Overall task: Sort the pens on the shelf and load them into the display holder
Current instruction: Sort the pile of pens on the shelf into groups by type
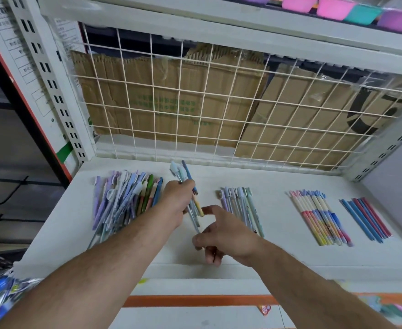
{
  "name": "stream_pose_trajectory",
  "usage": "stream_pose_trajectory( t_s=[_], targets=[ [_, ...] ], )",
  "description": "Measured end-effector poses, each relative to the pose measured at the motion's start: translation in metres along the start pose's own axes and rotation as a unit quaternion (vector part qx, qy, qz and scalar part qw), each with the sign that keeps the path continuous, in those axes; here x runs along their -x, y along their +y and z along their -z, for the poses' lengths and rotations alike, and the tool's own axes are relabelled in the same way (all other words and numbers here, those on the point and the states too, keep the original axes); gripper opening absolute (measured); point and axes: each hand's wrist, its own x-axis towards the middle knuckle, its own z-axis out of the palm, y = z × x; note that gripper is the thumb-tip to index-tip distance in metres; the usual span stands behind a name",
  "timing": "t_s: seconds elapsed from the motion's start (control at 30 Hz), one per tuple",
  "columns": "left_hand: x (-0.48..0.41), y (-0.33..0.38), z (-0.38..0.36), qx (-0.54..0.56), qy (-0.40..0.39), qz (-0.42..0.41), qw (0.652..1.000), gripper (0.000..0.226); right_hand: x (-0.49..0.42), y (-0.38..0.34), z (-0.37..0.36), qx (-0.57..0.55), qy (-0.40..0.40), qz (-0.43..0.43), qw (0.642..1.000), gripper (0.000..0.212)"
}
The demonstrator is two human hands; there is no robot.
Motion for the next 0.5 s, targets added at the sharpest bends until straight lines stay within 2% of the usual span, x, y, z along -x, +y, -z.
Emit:
stream_pose_trajectory(
  t_s=[0.23, 0.37, 0.5],
  targets=[
    [0.008, -0.009, -0.005, 0.073, -0.052, 0.006, 0.996, 0.012, -0.001, -0.001, -0.002, -0.125, 0.121, 0.02, 0.985, 0.053],
    [0.015, -0.01, -0.013, 0.076, -0.072, -0.001, 0.994, 0.009, 0.007, 0.002, 0.006, -0.085, 0.14, 0.0, 0.987, 0.038],
    [0.028, -0.01, -0.027, 0.091, -0.127, -0.003, 0.988, 0.008, 0.013, 0.006, 0.023, 0.002, 0.239, -0.017, 0.971, 0.051]
  ],
)
